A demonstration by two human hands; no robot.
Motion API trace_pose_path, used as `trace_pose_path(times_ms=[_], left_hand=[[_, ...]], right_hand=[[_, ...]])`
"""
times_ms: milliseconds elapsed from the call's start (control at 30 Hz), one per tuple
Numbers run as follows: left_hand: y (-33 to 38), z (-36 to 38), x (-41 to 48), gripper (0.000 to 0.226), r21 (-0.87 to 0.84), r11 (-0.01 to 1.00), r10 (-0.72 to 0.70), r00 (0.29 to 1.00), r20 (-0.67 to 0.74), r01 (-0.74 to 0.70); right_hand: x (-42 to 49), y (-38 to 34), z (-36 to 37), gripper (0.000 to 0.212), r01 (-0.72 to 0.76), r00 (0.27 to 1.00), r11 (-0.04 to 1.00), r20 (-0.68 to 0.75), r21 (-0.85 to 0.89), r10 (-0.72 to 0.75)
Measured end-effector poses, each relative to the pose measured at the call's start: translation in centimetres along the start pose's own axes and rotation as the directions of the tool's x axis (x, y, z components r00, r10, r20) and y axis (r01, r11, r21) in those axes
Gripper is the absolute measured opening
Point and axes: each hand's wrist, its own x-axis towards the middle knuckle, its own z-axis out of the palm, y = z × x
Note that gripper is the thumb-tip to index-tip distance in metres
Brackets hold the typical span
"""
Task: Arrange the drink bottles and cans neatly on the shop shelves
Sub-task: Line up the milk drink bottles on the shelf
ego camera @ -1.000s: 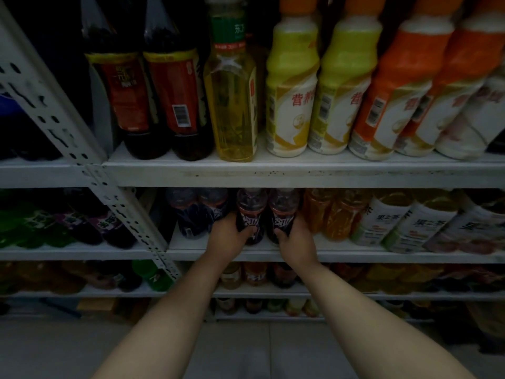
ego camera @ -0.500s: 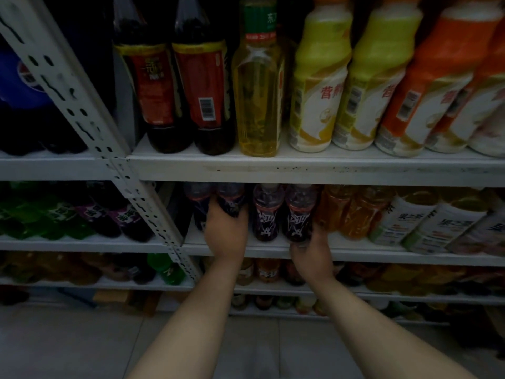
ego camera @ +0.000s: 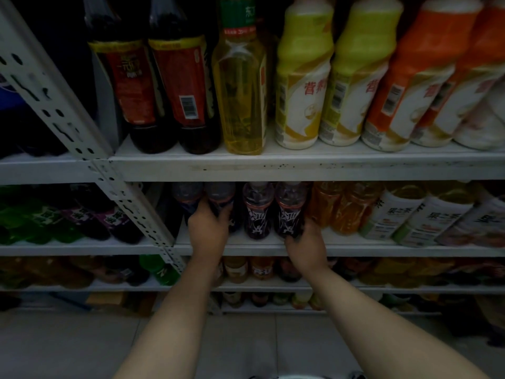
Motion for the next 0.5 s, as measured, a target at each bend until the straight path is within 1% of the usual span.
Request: trace_pose_path(times_ms=[67,133,200,267,333,400,467,500], left_hand=[[-1.3,-0.8,0.6,0.037,0.011,0.999,0.043,0.994,0.104,-0.044],[-2.2,-1.5,1.4,0.042,-0.008,0.995,0.094,0.971,0.221,-0.095],[-2.5,-2.0,1.9,0.044,-0.100,0.990,0.130,0.935,0.330,-0.103],[-2.5,-2.2,2.1,0.043,-0.239,0.970,0.135,0.905,0.404,-0.038],[-2.5,-2.2,2.1,0.043,-0.340,0.939,0.117,0.893,0.435,0.042],[-2.8,-2.1,2.1,0.045,-0.366,0.926,0.096,0.885,0.456,0.088],[-3.0,-1.8,1.8,0.050,-0.313,0.945,0.068,0.879,0.472,0.095],[-3.0,-1.6,1.6,0.051,-0.267,0.961,0.054,0.888,0.456,0.079]], right_hand=[[-0.1,0.2,0.0,0.045,0.009,1.000,1.000,-0.001,0.006,-0.009],[-0.1,0.3,0.1,0.044,0.016,1.000,1.000,0.003,0.004,-0.016],[-0.2,0.5,0.2,0.042,0.003,1.000,1.000,0.015,-0.009,-0.002],[-0.3,0.6,0.3,0.042,-0.017,0.999,1.000,0.028,-0.017,0.018],[-0.2,0.6,0.3,0.043,-0.034,0.999,0.999,0.033,-0.023,0.035],[-0.2,0.5,0.4,0.042,-0.041,0.999,0.998,0.027,-0.037,0.042],[-0.2,0.3,0.5,0.041,-0.043,0.999,0.998,0.017,-0.050,0.044],[-0.2,0.2,0.5,0.042,-0.046,0.999,0.997,0.016,-0.055,0.047]])
